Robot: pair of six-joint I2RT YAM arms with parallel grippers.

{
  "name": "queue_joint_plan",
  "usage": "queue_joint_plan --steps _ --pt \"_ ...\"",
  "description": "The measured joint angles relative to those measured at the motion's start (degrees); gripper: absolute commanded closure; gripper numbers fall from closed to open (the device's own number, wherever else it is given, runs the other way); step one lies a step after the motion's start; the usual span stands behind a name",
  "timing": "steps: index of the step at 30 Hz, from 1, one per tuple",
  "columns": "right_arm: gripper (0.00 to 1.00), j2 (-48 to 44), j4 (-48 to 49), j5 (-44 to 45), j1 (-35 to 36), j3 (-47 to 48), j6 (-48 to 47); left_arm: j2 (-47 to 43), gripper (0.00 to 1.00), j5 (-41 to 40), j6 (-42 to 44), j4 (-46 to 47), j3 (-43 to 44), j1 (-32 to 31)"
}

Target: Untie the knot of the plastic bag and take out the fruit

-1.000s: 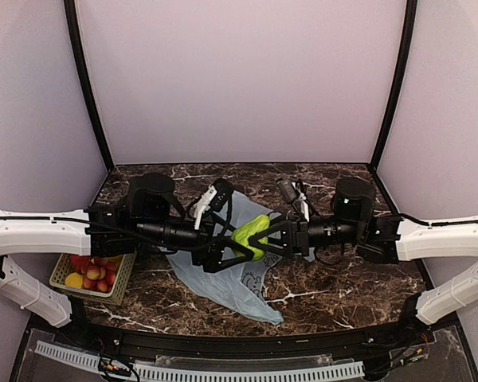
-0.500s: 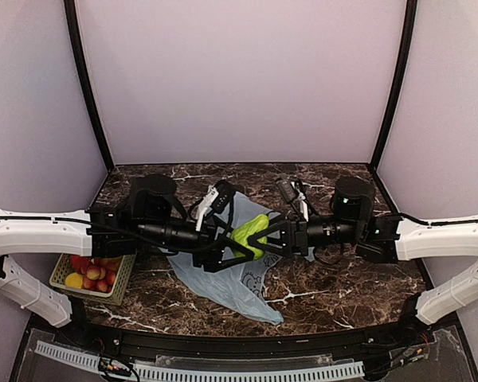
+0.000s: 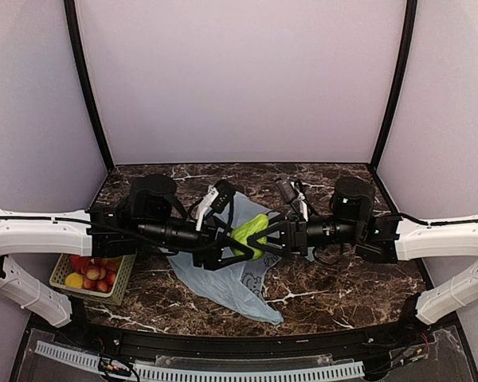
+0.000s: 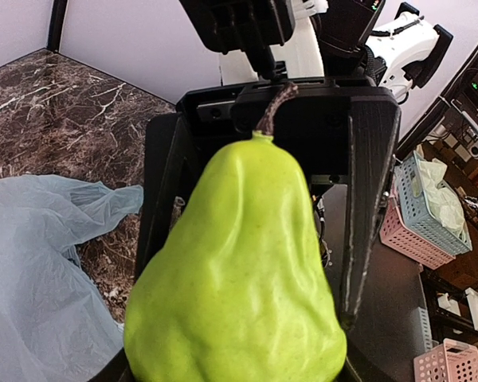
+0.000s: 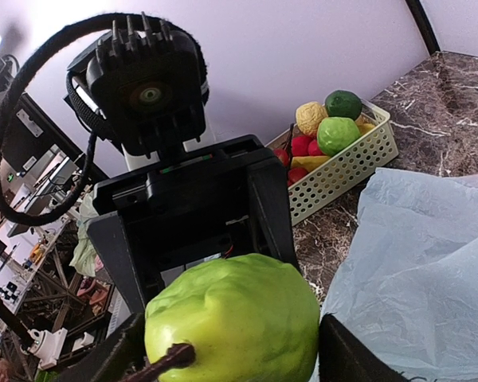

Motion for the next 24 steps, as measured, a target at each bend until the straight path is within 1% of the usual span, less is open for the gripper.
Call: queue_joint_plan --steps 2,6,12,17,19,22,24 --pt "0.14 0.0 -0.02 0.15 0.02 0.0 -0.11 0.0 0.62 -0.42 -0.07 0.04 0.0 -0.02" --pt "0.02 -0.04 -0.04 0.24 0.17 0.0 -0.02 0.0 0.64 -1.07 -0.07 0.04 0.0 -0.02" --pt "0.01 -2.78 -1.2 4.0 0.24 -0.24 -0.11 0.0 0.65 -2.03 -0.07 -0.17 0.0 -0.02" --pt "0.01 -8.66 -4.61 12.04 -0.11 -1.25 -0.09 -2.27 0.64 -4.83 -0.02 -2.73 -0.72 1.44" --pt "0.01 -10.27 -6.95 16.06 -0.15 -1.29 -0.17 -4.74 0.64 -5.53 -0.07 -4.9 -1.33 3.85" --pt "0.01 -11.17 -10.58 20.9 -0.15 -1.29 -0.59 -8.35 0.64 -7.13 -0.04 -9.4 -1.6 9.88" --pt "0.01 -11.28 -13.18 23.74 -0.17 -1.29 -1.03 -10.45 0.64 -9.07 0.2 -13.88 -1.57 15.06"
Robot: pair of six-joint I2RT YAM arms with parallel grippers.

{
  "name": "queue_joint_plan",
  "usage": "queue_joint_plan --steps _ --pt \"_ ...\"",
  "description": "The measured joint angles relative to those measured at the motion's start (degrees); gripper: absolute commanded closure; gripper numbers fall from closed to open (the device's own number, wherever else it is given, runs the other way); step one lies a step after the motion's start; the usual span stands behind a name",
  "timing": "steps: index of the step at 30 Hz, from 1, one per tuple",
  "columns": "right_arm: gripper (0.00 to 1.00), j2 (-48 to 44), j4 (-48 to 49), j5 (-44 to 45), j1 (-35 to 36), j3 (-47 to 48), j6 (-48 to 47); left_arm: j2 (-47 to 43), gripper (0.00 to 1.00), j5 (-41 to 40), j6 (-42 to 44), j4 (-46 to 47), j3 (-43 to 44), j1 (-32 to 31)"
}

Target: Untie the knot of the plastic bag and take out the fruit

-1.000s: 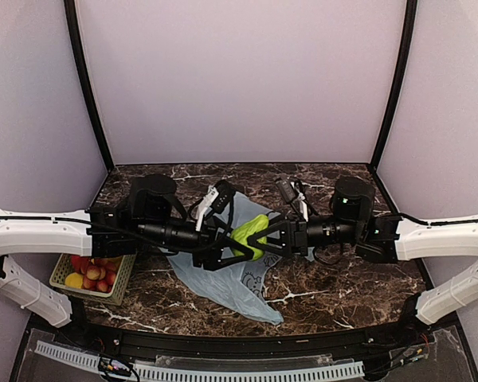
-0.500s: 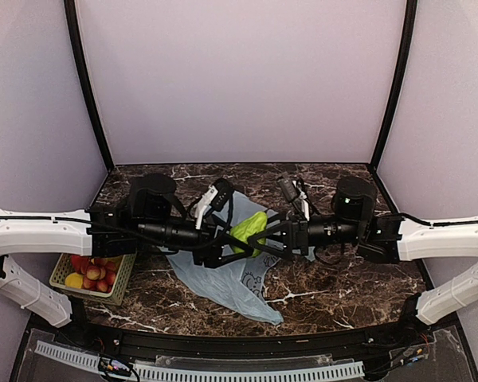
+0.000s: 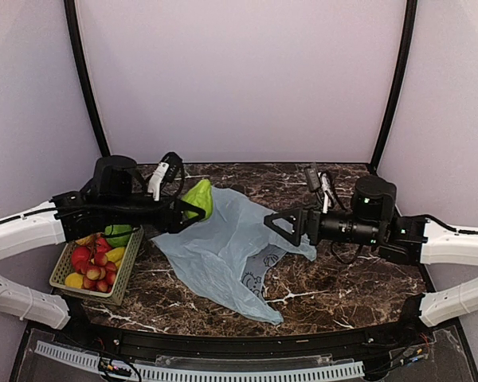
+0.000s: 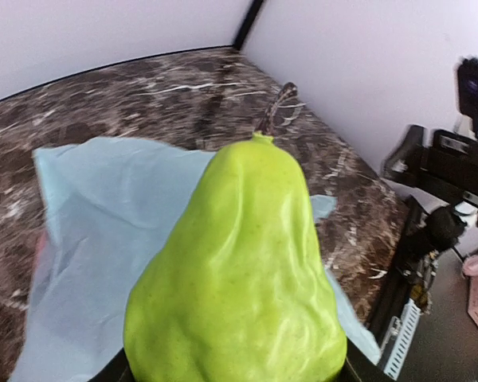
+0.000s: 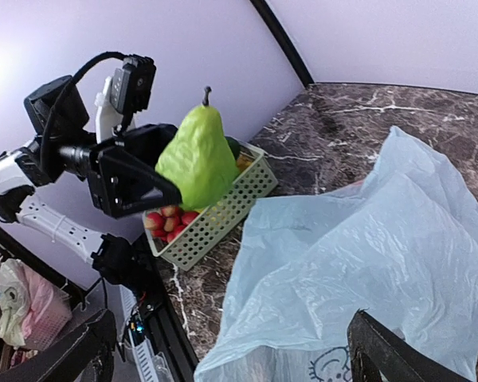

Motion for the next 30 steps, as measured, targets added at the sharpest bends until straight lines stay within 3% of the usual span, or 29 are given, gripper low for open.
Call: queue_joint_plan --steps 9,15,20,30 --pt "0.01 -2.21 -8.7 8.74 -1.09 -0.11 -0.35 -12.24 0.63 -6.78 1.9 -19.71 -1.16 26.47" --pt "0.01 -5.73 -11.93 11.63 -3.45 -0.83 -0.63 -17.88 0.61 -5.42 1.4 -26.88 -5.03 41.46" --pt "0.01 -7.72 -13.94 13.03 -4.2 -1.11 -1.4 -19.37 0.61 -6.58 -0.48 -30.27 -6.95 45.18" --pt "0.01 -10.21 -16.5 14.14 -4.52 -3.32 -1.49 -21.27 0.59 -16.41 -3.91 -33.18 -8.2 48.92"
